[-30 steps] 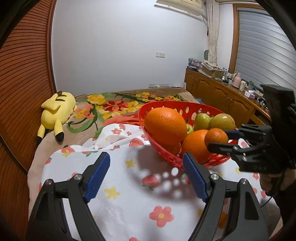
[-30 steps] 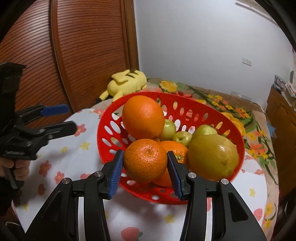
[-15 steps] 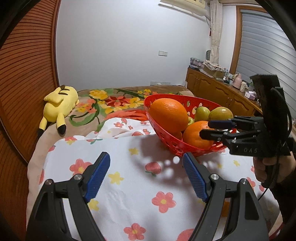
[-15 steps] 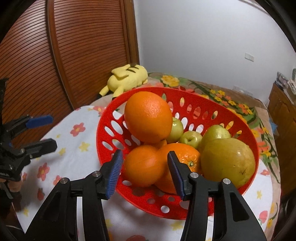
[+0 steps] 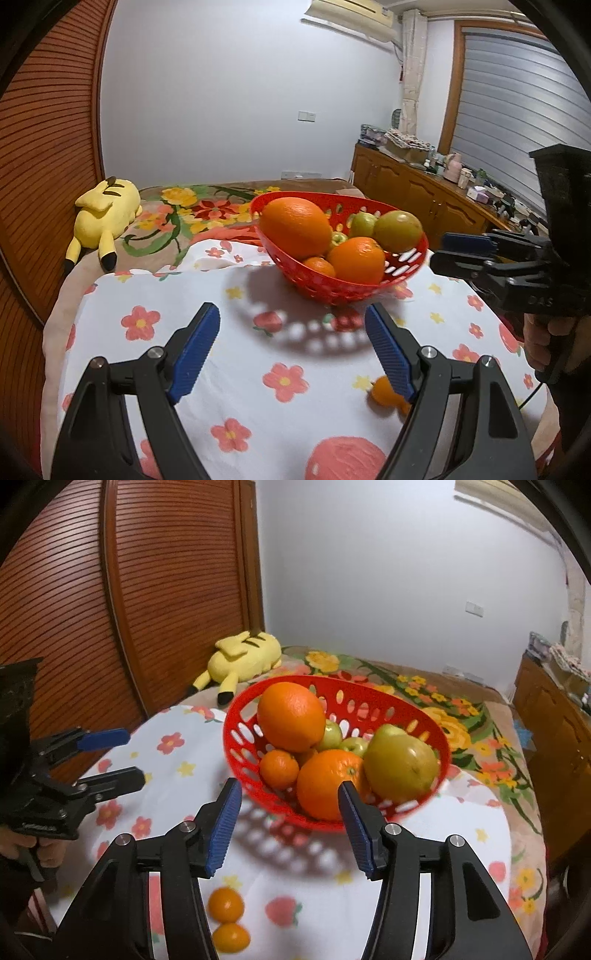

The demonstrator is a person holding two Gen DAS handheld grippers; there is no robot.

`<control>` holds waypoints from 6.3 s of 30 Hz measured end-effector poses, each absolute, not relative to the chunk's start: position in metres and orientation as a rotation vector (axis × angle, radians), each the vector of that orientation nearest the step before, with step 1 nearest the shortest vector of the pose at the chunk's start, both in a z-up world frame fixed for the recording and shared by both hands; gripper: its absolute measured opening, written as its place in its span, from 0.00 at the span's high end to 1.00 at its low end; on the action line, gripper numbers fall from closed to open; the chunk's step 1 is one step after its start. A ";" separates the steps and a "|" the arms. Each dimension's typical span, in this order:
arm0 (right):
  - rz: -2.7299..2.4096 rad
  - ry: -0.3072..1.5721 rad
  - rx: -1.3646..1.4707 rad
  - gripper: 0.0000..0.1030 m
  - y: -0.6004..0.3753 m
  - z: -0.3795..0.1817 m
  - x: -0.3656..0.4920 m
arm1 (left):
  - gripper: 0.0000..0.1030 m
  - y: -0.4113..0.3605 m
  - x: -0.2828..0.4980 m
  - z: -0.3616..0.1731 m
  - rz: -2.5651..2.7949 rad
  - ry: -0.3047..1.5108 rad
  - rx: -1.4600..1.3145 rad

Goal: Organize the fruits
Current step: 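Open the left gripper to drop the orange while the right gripper releases the mandarin into the basket, then withdraw both grippers from the basket toward the two mandarins on the cloth, then grasp a mandarin with the right gripper while the left gripper grasps the other mandarin, then carry the mandarin with the right gripper while the left gripper carries its mandarin over the basket, then open the right gripper to drop the mandarin while the left gripper releases its mandarin into the basket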

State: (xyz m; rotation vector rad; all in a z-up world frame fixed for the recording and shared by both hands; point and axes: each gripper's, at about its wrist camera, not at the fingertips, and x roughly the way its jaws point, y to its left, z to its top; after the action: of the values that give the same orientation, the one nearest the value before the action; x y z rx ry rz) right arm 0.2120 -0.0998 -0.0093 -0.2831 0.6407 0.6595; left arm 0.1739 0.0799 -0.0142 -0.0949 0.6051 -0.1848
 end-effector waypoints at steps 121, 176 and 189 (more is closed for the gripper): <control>0.605 0.648 -0.159 0.68 -0.169 -0.028 0.143 | 0.65 0.016 0.196 -0.005 -0.329 0.675 -0.026; 0.673 0.711 -0.229 0.67 -0.108 -0.047 0.271 | 0.51 0.065 0.280 -0.009 -0.243 0.637 -0.057; 0.652 0.708 -0.208 0.59 -0.111 -0.049 0.270 | 0.49 0.056 0.276 -0.006 -0.226 0.643 -0.025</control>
State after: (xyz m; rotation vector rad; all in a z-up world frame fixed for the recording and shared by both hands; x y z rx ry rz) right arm 0.2699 -0.1111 -0.0486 -0.2076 0.7085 0.6518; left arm 0.2761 0.0561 -0.0061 -0.0249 0.6430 -0.2262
